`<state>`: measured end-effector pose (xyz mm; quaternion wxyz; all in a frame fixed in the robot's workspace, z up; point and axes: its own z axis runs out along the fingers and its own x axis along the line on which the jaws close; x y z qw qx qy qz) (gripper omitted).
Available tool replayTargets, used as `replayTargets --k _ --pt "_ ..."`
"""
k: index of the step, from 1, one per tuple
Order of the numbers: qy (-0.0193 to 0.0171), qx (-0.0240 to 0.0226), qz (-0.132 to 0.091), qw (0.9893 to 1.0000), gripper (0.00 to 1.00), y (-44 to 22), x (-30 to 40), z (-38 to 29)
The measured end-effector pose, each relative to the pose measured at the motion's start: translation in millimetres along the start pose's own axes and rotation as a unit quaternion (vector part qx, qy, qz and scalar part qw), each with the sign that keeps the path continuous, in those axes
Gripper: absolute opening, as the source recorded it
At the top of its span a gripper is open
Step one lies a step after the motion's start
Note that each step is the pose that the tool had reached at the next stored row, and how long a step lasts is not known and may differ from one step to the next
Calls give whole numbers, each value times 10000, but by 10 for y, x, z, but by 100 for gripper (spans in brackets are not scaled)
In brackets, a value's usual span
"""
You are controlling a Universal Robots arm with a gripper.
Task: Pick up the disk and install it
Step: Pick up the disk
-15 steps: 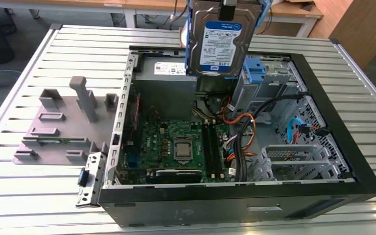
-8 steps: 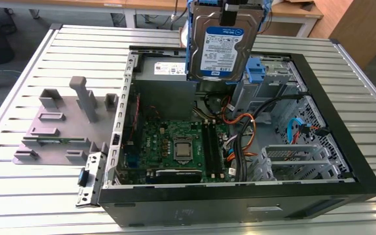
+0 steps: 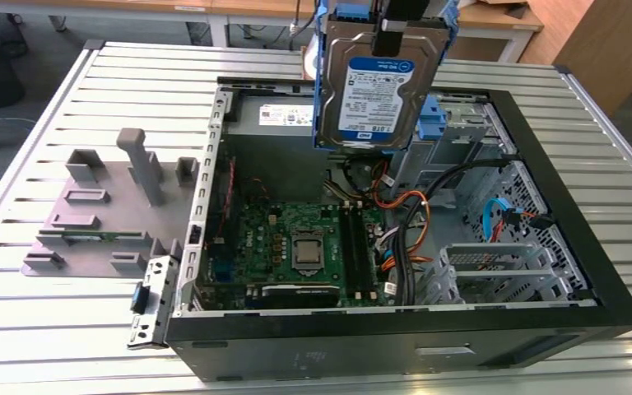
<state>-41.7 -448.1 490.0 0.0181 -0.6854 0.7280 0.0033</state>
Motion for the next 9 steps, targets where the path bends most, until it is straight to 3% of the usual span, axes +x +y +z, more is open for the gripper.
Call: replayTargets --k 9 --pt "-1 0 5 10000 35 -13 214 3"
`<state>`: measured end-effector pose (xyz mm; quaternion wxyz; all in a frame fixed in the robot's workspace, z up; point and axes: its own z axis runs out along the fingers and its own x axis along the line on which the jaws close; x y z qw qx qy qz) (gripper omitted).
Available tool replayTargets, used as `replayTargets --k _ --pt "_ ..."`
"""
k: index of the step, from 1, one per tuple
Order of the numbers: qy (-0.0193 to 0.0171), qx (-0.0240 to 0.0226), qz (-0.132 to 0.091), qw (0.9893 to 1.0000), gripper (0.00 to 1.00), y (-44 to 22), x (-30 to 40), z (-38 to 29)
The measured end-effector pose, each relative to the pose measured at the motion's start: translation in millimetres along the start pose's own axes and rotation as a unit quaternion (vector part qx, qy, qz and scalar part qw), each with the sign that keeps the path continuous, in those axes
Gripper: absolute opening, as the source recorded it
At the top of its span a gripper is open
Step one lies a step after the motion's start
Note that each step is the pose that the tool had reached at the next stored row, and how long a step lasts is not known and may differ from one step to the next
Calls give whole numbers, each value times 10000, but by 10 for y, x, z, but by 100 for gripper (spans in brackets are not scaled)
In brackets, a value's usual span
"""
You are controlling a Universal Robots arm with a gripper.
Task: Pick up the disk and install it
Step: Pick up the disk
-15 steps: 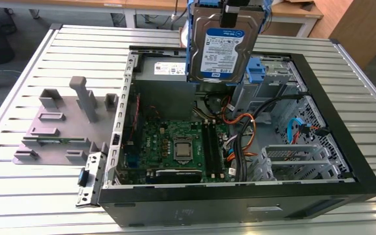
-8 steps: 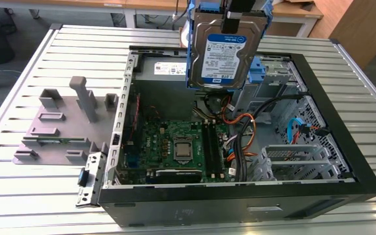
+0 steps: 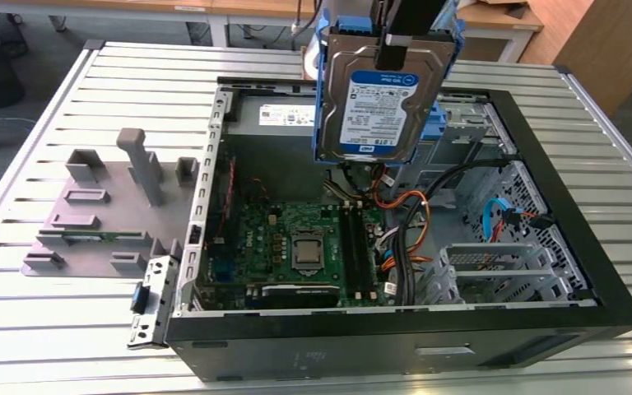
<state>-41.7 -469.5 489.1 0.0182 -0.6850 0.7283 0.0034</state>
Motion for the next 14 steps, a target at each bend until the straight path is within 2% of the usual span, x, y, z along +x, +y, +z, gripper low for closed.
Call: replayTargets --k 5,14 --pt "0 0 3 10000 35 -5 78 1" --pt "1 0 3 10000 35 -6 103 -1"
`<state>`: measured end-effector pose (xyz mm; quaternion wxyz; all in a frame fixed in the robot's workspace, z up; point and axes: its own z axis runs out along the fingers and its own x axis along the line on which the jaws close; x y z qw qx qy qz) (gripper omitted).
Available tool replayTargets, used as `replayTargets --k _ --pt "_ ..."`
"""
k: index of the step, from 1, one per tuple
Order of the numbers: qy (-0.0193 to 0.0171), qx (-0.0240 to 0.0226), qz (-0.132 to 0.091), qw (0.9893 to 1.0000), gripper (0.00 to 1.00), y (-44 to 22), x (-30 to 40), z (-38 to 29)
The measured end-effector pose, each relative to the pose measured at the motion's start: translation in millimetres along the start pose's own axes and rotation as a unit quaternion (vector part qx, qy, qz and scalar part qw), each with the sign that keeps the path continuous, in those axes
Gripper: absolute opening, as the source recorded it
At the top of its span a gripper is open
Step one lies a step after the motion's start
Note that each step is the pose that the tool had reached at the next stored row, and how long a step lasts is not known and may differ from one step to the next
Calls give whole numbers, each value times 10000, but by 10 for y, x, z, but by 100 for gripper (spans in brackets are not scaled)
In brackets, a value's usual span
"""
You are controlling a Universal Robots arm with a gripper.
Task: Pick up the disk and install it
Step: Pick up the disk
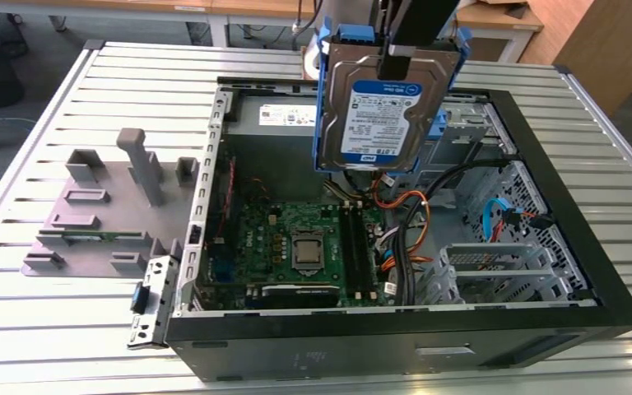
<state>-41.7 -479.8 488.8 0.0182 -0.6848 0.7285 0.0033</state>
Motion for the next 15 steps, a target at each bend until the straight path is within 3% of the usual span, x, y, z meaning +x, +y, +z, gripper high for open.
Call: replayTargets --k 15 --pt "0 0 0 10000 35 -4 55 -1"
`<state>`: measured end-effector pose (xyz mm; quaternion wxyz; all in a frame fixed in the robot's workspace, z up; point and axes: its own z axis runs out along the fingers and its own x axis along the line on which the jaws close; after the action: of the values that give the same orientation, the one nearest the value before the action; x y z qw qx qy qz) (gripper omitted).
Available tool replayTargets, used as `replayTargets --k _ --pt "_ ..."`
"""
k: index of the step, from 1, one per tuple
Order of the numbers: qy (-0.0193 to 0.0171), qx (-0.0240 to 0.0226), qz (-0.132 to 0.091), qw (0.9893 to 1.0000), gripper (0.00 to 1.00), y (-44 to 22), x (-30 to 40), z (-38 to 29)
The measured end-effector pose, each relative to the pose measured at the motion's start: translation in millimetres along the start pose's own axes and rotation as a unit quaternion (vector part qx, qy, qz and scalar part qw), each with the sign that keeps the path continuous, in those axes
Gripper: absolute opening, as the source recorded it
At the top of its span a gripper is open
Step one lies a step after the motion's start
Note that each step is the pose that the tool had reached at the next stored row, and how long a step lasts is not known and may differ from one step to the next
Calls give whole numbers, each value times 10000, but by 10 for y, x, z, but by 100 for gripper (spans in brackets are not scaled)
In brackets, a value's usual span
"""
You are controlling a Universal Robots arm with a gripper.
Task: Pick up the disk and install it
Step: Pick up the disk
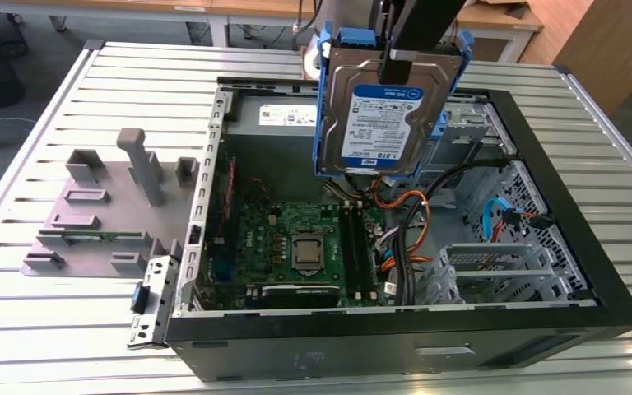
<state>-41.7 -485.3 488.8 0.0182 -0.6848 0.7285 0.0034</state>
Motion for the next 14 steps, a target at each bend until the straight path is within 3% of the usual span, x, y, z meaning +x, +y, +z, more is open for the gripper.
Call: replayTargets --k 14 --pt "0 0 0 10000 35 -3 45 -2"
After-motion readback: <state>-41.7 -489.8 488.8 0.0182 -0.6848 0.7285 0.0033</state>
